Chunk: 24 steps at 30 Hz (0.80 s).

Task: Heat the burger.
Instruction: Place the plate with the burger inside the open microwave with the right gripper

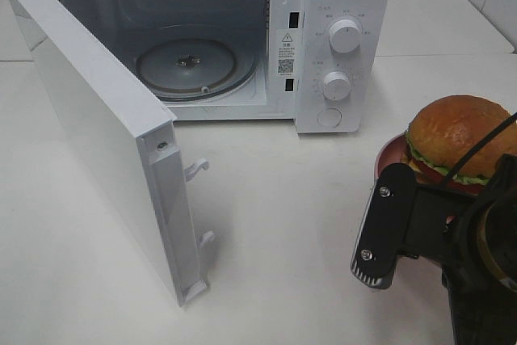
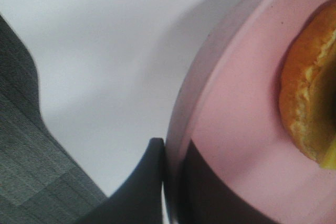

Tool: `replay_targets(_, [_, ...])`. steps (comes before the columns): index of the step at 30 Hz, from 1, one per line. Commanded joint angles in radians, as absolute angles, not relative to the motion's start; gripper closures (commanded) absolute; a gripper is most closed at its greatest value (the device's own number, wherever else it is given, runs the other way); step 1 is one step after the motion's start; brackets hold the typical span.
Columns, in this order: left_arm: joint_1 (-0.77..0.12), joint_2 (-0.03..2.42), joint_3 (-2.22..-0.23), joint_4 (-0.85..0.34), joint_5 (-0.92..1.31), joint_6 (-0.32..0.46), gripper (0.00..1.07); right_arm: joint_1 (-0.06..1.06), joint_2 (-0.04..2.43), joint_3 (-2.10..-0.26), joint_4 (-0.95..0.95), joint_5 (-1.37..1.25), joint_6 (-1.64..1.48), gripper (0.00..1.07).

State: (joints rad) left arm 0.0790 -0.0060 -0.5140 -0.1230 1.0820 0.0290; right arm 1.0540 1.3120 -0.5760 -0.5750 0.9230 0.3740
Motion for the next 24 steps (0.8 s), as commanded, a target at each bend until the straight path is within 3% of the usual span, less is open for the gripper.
replay_targets(1, [0.075, -0.02, -0.515, -0.131, 1.07, 0.029, 0.06, 1.055, 1.302, -0.574, -0.679, 0.929, 0.346, 1.07])
replay_targets(24, [0.075, -0.02, -0.515, -0.131, 1.07, 0.029, 0.06, 1.055, 1.302, -0.574, -0.712, 0.743, -0.042, 1.07])
